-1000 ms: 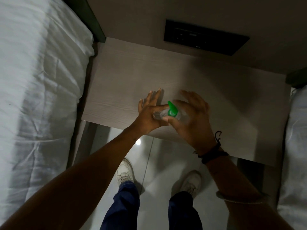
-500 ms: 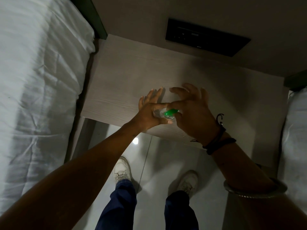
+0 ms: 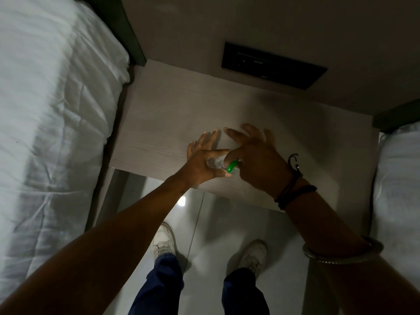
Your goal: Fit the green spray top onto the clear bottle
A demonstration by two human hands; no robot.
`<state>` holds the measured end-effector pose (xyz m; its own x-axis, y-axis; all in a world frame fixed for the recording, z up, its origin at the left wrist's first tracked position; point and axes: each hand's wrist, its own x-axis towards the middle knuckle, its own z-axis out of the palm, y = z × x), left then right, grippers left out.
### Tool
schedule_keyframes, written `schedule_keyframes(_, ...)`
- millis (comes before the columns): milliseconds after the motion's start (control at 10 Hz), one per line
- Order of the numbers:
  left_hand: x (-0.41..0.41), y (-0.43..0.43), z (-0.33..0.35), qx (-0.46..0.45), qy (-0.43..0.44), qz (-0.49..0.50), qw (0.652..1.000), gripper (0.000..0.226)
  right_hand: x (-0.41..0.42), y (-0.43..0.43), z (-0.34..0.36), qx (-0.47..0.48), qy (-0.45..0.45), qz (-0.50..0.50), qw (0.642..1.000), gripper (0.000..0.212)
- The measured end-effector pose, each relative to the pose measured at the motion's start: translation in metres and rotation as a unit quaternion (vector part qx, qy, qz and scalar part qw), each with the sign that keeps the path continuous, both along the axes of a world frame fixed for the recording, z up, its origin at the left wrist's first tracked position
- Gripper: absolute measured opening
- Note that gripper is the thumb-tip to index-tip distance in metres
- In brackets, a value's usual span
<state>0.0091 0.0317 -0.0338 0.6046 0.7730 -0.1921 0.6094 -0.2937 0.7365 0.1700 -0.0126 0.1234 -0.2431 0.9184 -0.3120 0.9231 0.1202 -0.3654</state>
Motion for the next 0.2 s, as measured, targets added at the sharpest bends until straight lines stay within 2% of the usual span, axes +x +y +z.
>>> schedule_keyframes(100, -0.006, 0.006, 0.02, -0.019, 0.074, -0.066, 0.995, 0.101, 0.002, -0.003, 0.009, -0.021, -0.004, 0.027, 0.999, 0.051)
schedule_keyframes(200, -0.02, 0.014, 0.071, -0.036, 0.169, -0.083, 0.981, 0.128, 0.018, -0.013, 0.05, -0.025, 0.013, 0.0, 1.0, 0.055)
